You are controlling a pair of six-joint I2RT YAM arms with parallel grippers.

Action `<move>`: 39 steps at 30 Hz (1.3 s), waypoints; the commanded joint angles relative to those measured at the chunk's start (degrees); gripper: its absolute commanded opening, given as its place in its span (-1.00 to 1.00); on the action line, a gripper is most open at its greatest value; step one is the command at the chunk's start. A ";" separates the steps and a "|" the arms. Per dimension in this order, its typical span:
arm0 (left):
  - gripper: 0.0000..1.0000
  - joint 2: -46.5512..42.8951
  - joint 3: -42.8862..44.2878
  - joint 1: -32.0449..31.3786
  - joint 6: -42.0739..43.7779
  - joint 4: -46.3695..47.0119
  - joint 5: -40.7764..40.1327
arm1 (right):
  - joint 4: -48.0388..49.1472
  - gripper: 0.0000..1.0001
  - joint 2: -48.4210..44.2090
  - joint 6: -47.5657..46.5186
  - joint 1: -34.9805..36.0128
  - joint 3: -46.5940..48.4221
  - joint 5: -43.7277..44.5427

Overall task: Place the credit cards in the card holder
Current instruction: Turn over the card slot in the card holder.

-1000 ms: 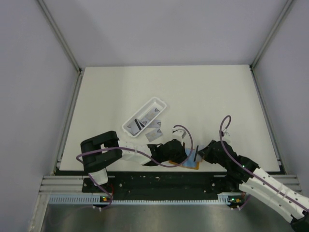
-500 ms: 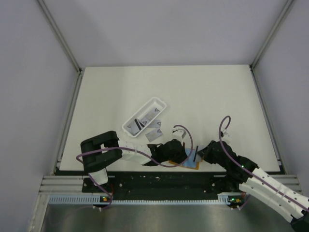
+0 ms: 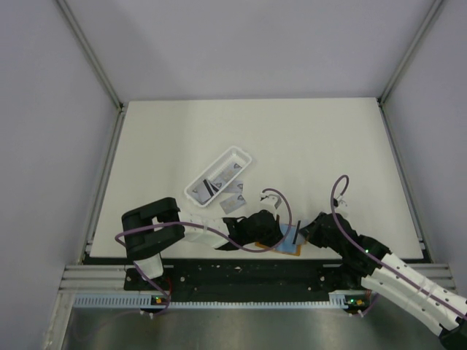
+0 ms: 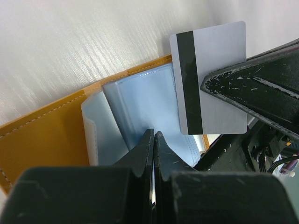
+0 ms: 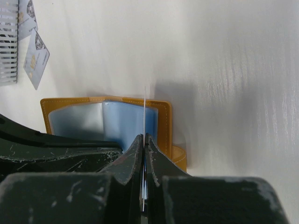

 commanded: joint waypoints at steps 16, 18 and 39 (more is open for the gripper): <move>-1.00 0.15 -2.02 0.34 1.24 -8.22 -1.32 | -2.19 -1.00 -0.97 -0.14 0.60 0.77 1.80; -1.00 0.15 -2.02 0.34 1.33 -8.22 -1.24 | -2.37 -1.00 -1.06 -0.14 0.60 0.85 2.06; -1.00 0.06 -1.93 0.34 1.42 -8.39 -1.41 | -3.95 -1.00 -1.94 0.04 0.60 1.12 2.59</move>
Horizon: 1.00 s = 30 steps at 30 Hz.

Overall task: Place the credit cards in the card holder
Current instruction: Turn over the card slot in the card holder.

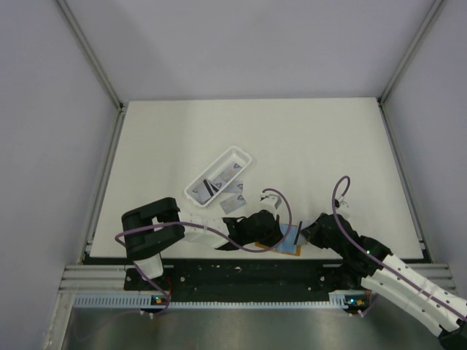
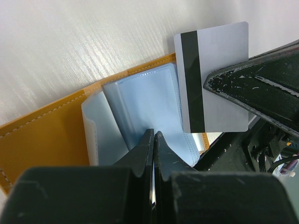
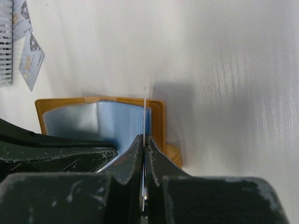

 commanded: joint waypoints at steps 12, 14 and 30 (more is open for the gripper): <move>-1.00 0.06 -1.93 0.34 1.22 -8.44 -1.41 | -0.67 -1.00 -0.37 0.54 0.60 0.04 1.27; -1.00 -0.03 -1.93 0.34 1.13 -8.35 -1.41 | 0.65 -1.00 0.25 0.63 0.51 -0.39 0.92; -1.00 0.23 -1.67 0.34 1.22 -8.35 -1.15 | 7.51 -1.00 3.33 2.21 0.51 -2.59 -1.89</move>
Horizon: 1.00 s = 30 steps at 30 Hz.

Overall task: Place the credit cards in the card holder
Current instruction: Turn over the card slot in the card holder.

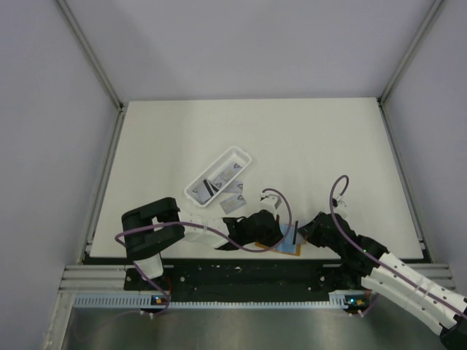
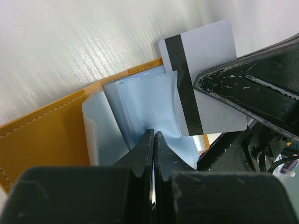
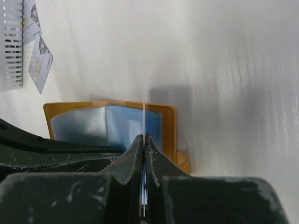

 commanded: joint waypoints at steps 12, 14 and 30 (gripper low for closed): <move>-1.00 -0.36 -1.60 0.31 1.24 -8.61 -1.26 | 5.77 -1.00 -3.25 1.96 0.60 -3.89 -3.21; -1.00 -0.80 -1.69 0.31 1.24 -8.79 -1.35 | 6.65 -1.00 -3.86 1.70 0.60 -4.33 -4.00; -1.00 -4.22 -0.29 0.31 1.86 -10.72 -2.05 | 14.83 -1.00 -9.57 -1.47 0.60 -7.24 -9.98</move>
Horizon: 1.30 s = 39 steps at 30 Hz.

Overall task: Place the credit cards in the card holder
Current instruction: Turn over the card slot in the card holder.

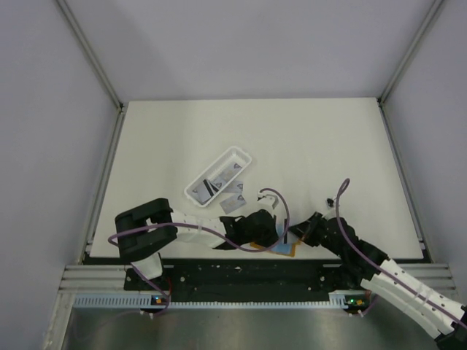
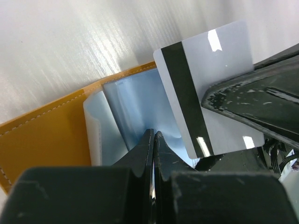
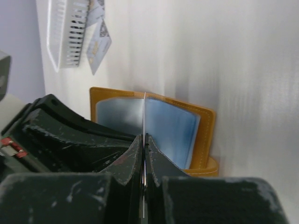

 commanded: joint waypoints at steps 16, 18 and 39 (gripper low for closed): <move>-1.00 -3.08 -0.55 0.29 1.18 -6.36 -2.19 | -6.12 -1.00 0.28 -3.05 0.60 3.43 4.99; -1.00 -2.99 -0.64 0.29 1.09 -6.27 -2.10 | -6.30 -1.00 2.39 -2.53 0.60 3.78 4.63; -1.00 -3.60 -2.04 0.29 0.92 -6.71 -3.06 | -10.42 -1.00 8.10 0.12 0.51 4.39 7.27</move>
